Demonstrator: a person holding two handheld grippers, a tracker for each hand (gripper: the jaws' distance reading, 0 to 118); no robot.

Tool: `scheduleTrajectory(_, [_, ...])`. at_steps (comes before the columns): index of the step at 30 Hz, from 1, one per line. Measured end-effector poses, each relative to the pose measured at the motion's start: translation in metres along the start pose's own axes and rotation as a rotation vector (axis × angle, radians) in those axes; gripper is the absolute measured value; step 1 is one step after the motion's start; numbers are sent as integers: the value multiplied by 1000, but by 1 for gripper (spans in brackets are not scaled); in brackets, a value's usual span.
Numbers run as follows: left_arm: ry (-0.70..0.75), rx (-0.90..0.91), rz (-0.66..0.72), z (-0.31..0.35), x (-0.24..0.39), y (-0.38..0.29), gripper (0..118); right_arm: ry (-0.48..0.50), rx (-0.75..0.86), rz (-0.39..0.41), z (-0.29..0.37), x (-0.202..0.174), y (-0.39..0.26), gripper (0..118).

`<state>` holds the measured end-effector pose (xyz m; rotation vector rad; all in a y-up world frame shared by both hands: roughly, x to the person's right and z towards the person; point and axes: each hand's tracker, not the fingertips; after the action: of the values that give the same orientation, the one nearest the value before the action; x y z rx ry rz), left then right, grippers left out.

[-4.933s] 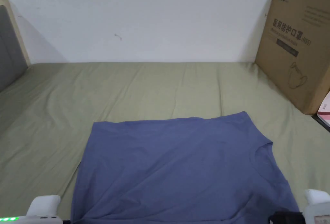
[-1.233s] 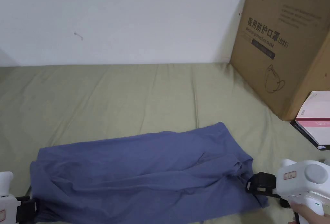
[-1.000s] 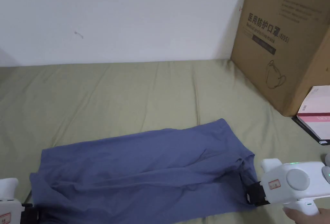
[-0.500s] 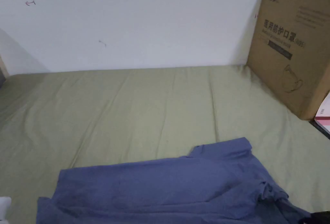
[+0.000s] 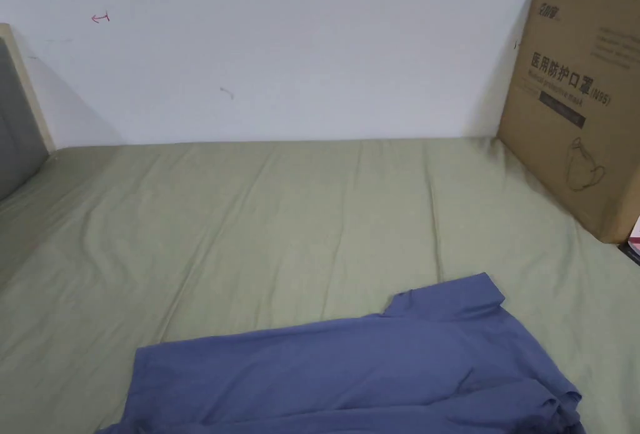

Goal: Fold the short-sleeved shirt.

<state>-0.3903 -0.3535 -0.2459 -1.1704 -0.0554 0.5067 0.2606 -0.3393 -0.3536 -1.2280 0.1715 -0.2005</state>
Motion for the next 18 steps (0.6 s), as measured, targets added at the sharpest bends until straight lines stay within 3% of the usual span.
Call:
scheduleTrajectory(2, [-24,74,-10,14,8,-3,116,7,71,-15,10,1,1,108])
scheduleTrajectory(5, [-54,214,-8,45,26,0,116,127,185,-28,32,-7,1,109])
scheduleTrajectory(10, [-103,465,-170,90,81,13,116,248,378,-3,69,-44,11,108])
scheduleTrajectory(11, [-111,488,-206,95,92,18,109,287,365,0,73,-53,18,107])
scheduleTrajectory(12, [-94,523,-238,97,102,23,95,337,409,6,77,-61,22,104])
scheduleTrajectory(13, [-82,545,-266,97,110,28,63,362,465,12,79,-69,26,92])
scheduleTrajectory(14, [-54,556,-305,95,121,35,11,374,529,24,82,-78,32,53])
scheduleTrajectory(15, [-1,556,-330,90,129,41,0,379,563,42,83,-87,40,18])
scheduleTrajectory(16, [28,571,-341,85,131,50,0,357,574,59,81,-96,49,4])
scheduleTrajectory(18, [50,536,-341,75,132,75,0,335,583,64,73,-108,65,4])
